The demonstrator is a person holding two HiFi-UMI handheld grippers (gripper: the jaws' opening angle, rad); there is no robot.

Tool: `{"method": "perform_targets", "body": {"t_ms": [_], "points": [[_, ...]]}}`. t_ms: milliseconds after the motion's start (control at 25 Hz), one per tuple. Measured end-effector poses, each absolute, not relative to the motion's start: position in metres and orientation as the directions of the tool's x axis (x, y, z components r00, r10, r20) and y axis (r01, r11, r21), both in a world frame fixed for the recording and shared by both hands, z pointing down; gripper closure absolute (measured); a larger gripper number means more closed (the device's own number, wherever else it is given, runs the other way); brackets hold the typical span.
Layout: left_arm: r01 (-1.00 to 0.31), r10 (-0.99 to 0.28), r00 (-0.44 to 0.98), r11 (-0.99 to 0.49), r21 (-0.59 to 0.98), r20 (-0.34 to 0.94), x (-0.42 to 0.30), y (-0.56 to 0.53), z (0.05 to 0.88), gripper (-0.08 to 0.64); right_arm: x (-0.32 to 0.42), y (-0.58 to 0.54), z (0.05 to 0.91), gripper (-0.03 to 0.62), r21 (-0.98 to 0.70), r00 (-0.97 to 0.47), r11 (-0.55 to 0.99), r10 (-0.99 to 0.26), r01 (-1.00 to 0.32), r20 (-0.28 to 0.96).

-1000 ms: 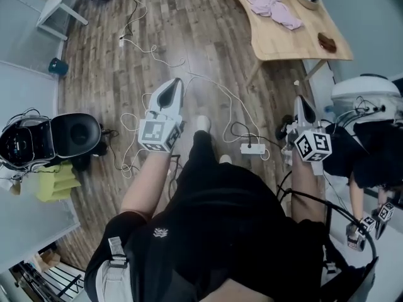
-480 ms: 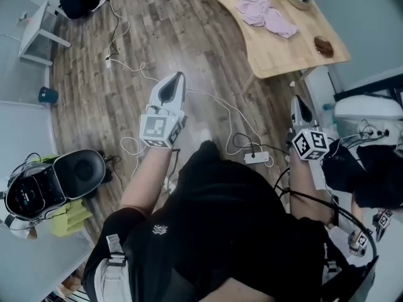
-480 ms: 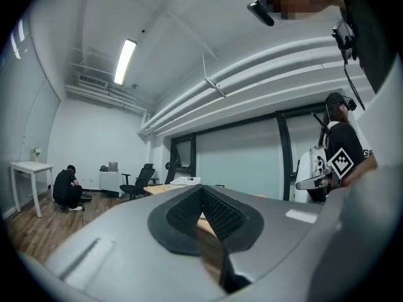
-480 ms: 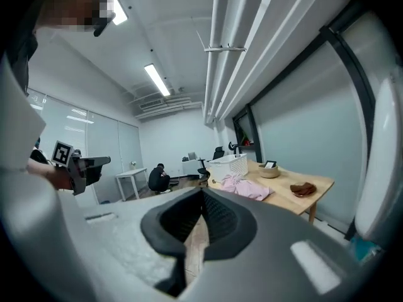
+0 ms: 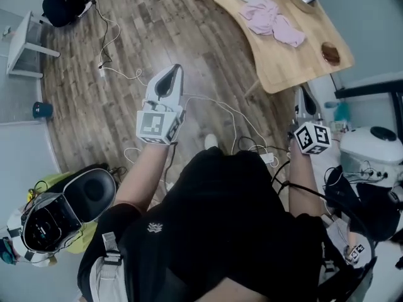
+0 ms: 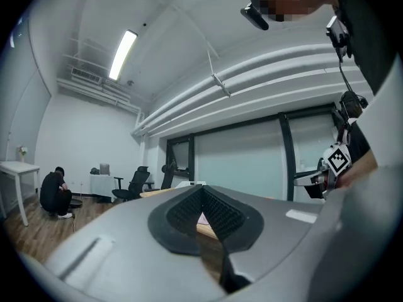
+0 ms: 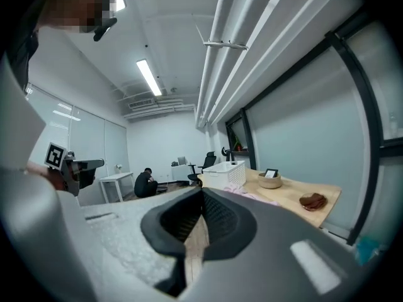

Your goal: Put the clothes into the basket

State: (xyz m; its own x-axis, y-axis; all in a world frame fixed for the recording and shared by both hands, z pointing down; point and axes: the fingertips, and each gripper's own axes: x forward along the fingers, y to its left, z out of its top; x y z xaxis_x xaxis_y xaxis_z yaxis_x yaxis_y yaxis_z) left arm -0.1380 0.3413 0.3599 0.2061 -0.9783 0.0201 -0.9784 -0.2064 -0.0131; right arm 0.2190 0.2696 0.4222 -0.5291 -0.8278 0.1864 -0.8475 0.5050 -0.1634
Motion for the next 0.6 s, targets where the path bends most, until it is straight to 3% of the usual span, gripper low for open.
{"method": "perform_targets", "body": {"t_ms": [600], "points": [[-0.970,-0.969,0.244,-0.245,-0.014,0.024,-0.180,0.229,0.386,0.552,0.171,0.157,0.438,0.591,-0.146,-0.535,0.515,-0.823,-0.845,0.190]]}}
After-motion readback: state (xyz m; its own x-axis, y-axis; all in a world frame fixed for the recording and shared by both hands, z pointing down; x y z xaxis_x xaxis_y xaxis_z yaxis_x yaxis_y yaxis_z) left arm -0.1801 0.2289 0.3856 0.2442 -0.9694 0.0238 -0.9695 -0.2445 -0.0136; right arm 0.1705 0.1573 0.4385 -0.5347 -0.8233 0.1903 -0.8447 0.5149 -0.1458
